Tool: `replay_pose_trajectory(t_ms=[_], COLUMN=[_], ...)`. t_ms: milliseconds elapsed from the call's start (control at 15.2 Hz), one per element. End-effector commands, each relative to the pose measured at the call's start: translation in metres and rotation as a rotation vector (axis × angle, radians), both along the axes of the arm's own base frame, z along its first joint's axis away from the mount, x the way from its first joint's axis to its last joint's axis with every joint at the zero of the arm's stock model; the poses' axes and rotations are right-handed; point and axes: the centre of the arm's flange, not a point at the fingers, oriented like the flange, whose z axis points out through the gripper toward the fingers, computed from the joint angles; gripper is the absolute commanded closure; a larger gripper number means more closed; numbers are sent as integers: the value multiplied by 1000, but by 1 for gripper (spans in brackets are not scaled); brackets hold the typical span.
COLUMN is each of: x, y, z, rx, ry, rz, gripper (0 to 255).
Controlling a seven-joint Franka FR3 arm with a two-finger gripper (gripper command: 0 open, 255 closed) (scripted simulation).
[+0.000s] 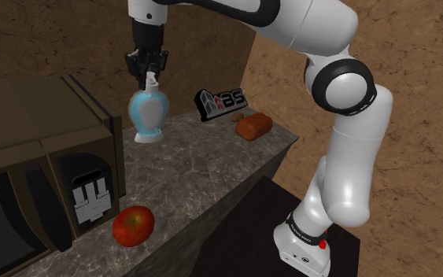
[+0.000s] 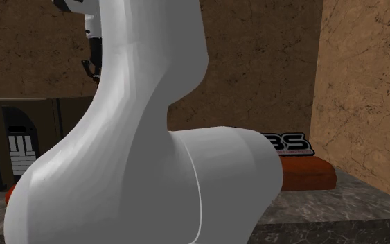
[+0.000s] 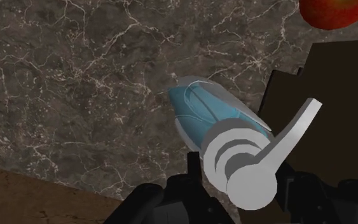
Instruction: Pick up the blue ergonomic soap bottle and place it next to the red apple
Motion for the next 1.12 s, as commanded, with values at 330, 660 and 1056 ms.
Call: replay_pose_trajectory(t_ms=[330, 660, 1056], x=[2, 2, 2], y=[55, 55, 55], z=[-14, -40, -72], rx=[0, 0, 0], ry=[0, 0, 0], rz=[-2, -2, -2], gripper=[255, 255, 255])
